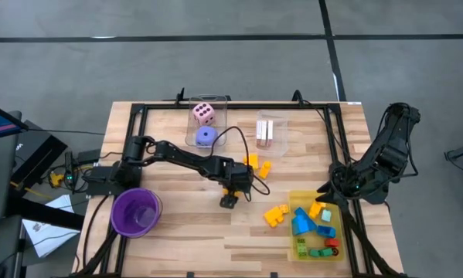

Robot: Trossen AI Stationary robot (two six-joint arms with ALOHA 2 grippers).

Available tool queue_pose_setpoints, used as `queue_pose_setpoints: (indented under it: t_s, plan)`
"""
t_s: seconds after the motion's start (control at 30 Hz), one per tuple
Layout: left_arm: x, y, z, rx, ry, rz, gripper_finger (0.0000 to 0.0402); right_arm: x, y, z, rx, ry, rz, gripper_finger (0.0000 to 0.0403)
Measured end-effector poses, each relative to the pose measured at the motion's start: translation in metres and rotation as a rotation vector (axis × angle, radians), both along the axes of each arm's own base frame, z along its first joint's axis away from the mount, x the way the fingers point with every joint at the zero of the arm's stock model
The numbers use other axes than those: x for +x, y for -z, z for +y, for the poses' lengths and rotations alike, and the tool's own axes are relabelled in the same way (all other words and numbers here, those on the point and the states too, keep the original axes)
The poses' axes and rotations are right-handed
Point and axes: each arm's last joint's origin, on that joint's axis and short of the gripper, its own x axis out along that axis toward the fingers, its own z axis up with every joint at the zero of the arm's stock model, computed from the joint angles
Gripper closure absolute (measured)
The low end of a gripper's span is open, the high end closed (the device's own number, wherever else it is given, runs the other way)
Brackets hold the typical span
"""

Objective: Pick & Place Toys
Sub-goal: Put the yellow game piece into the bin

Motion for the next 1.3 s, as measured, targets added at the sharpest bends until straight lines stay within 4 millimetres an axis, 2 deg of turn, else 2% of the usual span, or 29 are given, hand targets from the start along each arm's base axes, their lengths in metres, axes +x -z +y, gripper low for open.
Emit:
queue_pose_setpoints:
  t_s: [0.17, 0.4, 0.6, 0.87, 1.03, 1.3]
  plan:
    - [-0.003, -0.016, -0.003, 0.046, 0.113, -0.042, 0.0114, 0.000, 0.000, 0.000, -0.004, 0.000, 0.003, 0.0188]
    - [-0.012, -0.034, -0.006, 0.082, 0.348, -0.072, 0.0090, 0.000, 0.001, -0.001, -0.011, 0.000, 0.008, 0.0188]
    - [-0.013, -0.026, -0.002, 0.112, 0.414, -0.039, 0.0071, -0.001, 0.001, -0.001, -0.012, 0.000, 0.008, 0.0188]
    - [-0.015, -0.018, 0.017, 0.117, 0.381, -0.003, 0.0064, 0.000, 0.001, 0.000, -0.013, 0.002, 0.011, 0.0188]
    - [-0.024, -0.002, 0.011, 0.115, 0.444, 0.040, 0.0064, 0.000, 0.001, 0.000, -0.013, 0.002, 0.011, 0.0188]
    - [-0.026, 0.000, 0.005, 0.126, 0.447, 0.039, 0.0066, 0.000, 0.001, 0.000, -0.013, 0.002, 0.011, 0.0188]
